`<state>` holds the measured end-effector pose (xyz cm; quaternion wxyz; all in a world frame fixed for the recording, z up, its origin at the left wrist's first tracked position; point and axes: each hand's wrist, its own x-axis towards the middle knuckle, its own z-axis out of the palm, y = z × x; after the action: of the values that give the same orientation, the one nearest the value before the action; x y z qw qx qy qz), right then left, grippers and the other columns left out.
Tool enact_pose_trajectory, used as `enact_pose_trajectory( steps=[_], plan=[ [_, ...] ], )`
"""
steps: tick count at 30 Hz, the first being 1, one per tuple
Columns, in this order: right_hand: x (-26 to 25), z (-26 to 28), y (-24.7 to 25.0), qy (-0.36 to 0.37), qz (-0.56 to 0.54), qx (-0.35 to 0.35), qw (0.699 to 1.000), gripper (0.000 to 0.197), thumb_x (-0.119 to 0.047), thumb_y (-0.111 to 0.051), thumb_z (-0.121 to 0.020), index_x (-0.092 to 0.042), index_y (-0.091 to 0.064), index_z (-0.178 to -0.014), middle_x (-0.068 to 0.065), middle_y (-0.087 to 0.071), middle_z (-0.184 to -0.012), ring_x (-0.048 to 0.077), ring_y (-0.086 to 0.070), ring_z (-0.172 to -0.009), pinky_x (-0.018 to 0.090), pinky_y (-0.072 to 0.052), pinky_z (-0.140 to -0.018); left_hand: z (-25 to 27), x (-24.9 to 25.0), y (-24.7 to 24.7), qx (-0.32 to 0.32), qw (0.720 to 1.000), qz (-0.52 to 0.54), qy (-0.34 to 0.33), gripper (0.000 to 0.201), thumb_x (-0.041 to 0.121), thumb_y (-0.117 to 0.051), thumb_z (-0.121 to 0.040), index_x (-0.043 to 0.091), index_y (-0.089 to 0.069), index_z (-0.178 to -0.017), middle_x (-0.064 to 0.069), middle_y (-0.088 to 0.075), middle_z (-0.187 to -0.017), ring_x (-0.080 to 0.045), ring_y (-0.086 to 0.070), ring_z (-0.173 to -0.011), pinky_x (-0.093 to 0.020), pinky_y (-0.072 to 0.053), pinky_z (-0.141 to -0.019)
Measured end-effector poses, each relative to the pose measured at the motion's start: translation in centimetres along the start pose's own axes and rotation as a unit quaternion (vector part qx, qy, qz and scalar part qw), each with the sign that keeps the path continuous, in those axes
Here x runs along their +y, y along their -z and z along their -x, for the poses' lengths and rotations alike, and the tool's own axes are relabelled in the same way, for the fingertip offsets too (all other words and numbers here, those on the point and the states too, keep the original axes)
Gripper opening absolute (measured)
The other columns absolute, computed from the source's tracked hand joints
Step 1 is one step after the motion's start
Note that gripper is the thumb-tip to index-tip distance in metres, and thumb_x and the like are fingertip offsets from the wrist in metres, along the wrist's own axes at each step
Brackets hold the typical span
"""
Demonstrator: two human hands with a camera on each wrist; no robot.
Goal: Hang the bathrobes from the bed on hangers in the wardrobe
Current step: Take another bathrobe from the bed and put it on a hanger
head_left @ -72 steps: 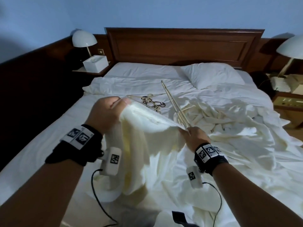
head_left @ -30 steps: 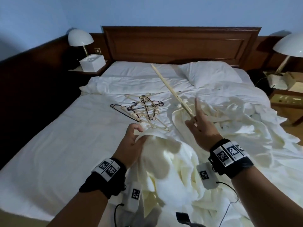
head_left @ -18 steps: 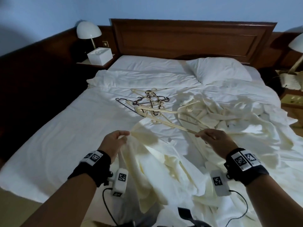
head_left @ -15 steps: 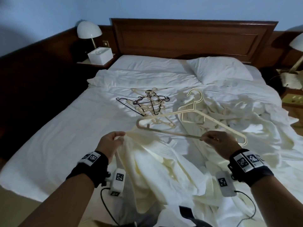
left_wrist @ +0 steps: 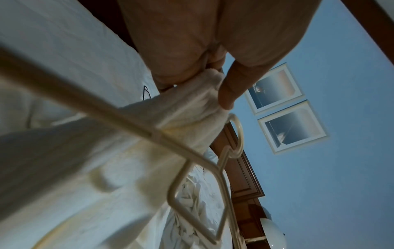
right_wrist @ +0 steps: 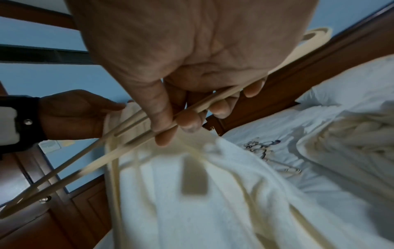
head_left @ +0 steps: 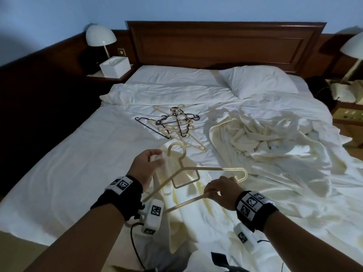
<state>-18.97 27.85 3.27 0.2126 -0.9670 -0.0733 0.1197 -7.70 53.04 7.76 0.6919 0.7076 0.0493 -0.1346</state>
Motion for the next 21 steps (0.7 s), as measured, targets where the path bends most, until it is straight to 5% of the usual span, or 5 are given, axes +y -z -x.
enact_pose_trajectory(
  steps=[5,8,16,21],
  plan=[
    [-0.8,-0.3,-1.3,0.005,-0.05,-0.02,0.999,0.02,-0.041,-0.052,-0.094,-0.049,-0.054,-0.075,-0.021,-0.066,-0.091,0.002,-0.041,-0.094,0.033,-0.023,-0.084,0.4,-0.6,-0.6,0.023,1.0,0.008,-0.008,0.026,0.019,-0.077,-0.074,0.026,-0.07,-0.097,-0.013,-0.069,-0.11,-0.031,-0.066,-0.103,-0.048,-0.053,-0.093],
    [-0.8,-0.2,-1.7,0.019,-0.047,-0.014,0.999,0.011,-0.043,-0.052,-0.094,-0.045,-0.06,-0.087,-0.022,-0.063,-0.084,0.004,-0.042,-0.098,0.033,-0.025,-0.089,0.7,-0.9,-0.6,0.039,0.999,-0.025,-0.022,0.03,0.033,-0.078,-0.07,0.03,-0.07,-0.099,-0.005,-0.071,-0.108,-0.024,-0.067,-0.103,-0.046,-0.054,-0.093],
    [-1.5,-0.9,-2.3,0.049,-0.027,-0.025,0.998,0.017,-0.041,-0.051,-0.092,-0.036,-0.067,-0.099,-0.02,-0.058,-0.086,0.008,-0.045,-0.099,0.033,-0.032,-0.093,0.7,-0.7,-0.9,0.071,0.994,-0.078,-0.029,0.005,0.021,-0.072,-0.085,0.024,-0.073,-0.089,-0.002,-0.074,-0.091,-0.024,-0.069,-0.09,-0.042,-0.058,-0.083],
    [-2.7,-1.9,-1.2,0.097,-0.106,0.125,0.982,0.005,-0.035,-0.061,-0.084,-0.033,-0.065,-0.081,-0.019,-0.054,-0.077,-0.003,-0.053,-0.076,0.021,-0.044,-0.072,0.8,-0.2,-1.7,0.088,0.994,-0.064,-0.027,0.005,0.016,-0.073,-0.084,0.02,-0.073,-0.086,-0.005,-0.074,-0.088,-0.024,-0.069,-0.087,-0.037,-0.058,-0.081]
  ],
)
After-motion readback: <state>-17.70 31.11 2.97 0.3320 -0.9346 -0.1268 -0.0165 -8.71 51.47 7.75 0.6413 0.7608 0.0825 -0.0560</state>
